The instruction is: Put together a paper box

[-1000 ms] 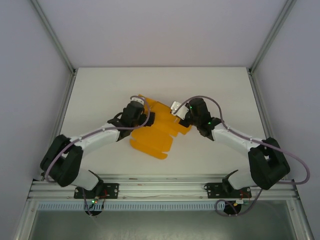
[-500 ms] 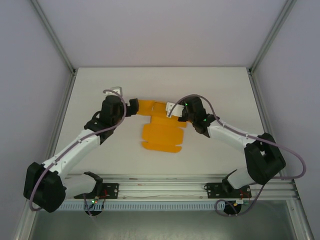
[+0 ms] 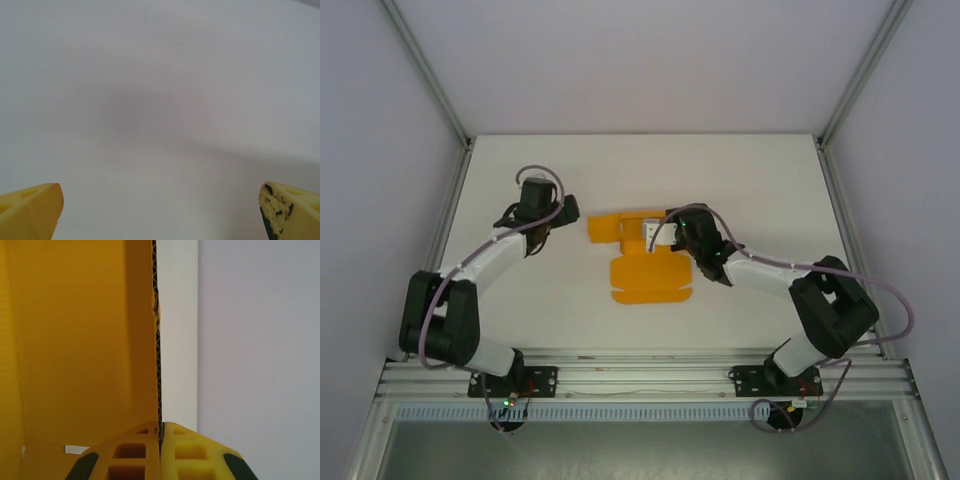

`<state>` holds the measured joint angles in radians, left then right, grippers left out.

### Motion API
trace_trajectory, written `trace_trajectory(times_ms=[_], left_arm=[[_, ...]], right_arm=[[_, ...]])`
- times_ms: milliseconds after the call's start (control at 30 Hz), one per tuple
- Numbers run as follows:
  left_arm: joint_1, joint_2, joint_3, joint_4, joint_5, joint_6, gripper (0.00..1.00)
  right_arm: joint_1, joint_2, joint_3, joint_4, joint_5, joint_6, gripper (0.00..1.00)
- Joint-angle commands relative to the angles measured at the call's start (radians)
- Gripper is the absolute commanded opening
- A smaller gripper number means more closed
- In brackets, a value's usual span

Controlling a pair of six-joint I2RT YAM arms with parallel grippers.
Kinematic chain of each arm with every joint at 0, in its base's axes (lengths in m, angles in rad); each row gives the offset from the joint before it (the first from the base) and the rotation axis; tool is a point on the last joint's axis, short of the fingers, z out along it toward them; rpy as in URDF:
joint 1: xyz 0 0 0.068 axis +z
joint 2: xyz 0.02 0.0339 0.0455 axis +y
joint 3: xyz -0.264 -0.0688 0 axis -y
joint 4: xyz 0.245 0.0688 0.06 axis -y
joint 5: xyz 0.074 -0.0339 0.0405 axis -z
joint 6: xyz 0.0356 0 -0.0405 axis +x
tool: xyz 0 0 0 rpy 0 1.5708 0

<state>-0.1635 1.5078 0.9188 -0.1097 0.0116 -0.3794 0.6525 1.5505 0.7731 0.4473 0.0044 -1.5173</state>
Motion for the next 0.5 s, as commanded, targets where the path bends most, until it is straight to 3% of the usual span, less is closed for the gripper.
trace_trajectory(times_ms=[0, 167, 467], left_arm=[[0.001, 0.061, 0.039, 0.052, 0.063, 0.041, 1.0], [-0.009, 0.123, 0.04, 0.067, 0.181, 0.106, 0.96], [-0.083, -0.029, -0.135, 0.181, 0.262, 0.142, 0.96]], right_arm=[[0.015, 0.017, -0.014, 0.132, 0.04, -0.024, 0.0], [0.019, 0.011, 0.002, 0.073, 0.03, 0.046, 0.0], [0.024, 0.035, 0.015, 0.092, 0.046, 0.062, 0.0]])
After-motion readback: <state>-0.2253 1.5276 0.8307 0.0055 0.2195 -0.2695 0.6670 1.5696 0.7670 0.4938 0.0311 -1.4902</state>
